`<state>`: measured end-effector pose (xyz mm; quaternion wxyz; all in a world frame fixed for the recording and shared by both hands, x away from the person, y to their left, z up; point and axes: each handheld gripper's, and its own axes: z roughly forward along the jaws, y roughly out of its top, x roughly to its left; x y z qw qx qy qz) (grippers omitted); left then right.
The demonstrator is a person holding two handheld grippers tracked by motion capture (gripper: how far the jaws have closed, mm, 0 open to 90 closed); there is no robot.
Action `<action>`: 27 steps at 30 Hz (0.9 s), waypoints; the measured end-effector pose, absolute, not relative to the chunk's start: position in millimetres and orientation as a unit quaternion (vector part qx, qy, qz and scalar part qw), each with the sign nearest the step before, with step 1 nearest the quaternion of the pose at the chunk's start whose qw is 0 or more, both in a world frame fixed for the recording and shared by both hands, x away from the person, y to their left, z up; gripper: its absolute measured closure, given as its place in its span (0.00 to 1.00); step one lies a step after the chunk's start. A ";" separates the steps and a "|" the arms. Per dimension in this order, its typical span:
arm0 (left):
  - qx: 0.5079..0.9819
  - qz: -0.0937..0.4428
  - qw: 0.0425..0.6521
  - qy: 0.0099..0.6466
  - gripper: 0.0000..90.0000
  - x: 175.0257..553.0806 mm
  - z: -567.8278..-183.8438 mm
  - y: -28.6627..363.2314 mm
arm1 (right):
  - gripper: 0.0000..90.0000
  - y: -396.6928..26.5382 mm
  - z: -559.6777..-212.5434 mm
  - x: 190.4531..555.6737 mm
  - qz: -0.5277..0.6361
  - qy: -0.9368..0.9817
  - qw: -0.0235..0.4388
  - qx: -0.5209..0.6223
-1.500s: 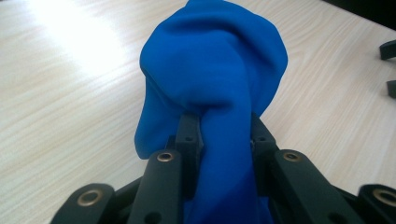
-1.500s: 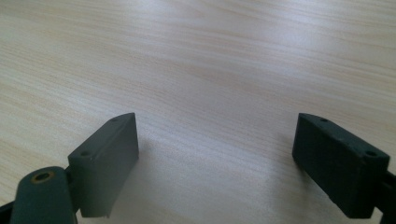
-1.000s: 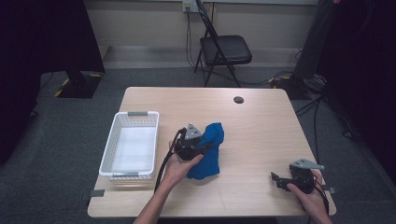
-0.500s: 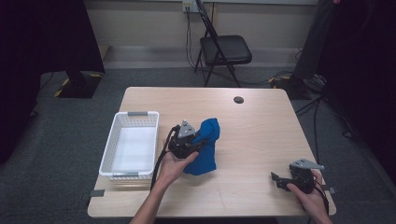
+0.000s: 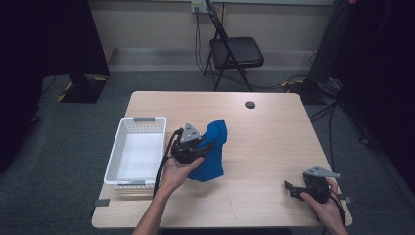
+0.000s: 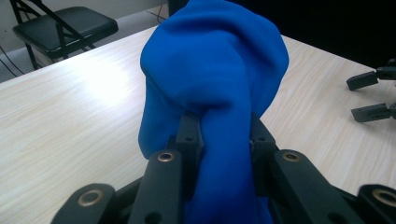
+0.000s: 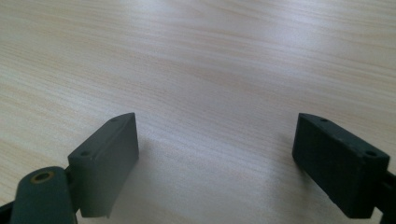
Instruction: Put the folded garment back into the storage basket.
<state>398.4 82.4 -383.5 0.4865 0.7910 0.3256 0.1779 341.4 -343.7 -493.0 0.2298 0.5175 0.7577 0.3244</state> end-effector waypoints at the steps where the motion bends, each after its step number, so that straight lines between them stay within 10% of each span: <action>1: 0.790 0.179 0.488 0.326 0.81 398.3 -383.5 83.0 | 0.15 -343.7 -493.0 341.5 0.324 0.758 0.230 0.517; 27: 0.779 0.193 0.496 0.332 0.81 395.5 -363.1 109.0 | 0.15 -343.7 -493.0 341.5 0.324 0.758 0.230 0.517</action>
